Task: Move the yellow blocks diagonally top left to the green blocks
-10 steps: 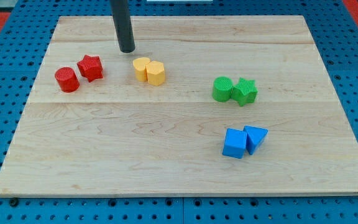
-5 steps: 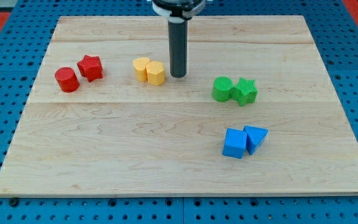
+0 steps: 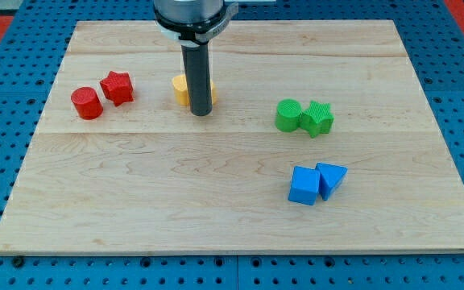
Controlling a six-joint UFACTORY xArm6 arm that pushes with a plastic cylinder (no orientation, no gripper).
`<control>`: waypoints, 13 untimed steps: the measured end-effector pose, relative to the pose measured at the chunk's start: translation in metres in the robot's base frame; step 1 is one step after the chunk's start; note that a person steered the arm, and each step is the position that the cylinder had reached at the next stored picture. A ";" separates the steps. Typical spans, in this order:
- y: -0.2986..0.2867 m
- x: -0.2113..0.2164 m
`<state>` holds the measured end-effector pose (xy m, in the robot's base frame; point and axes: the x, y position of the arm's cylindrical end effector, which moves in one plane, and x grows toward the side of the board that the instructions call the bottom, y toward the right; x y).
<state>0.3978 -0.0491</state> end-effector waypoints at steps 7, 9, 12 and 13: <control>0.020 -0.112; 0.020 -0.068; -0.046 -0.028; -0.063 -0.051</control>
<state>0.3467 -0.1120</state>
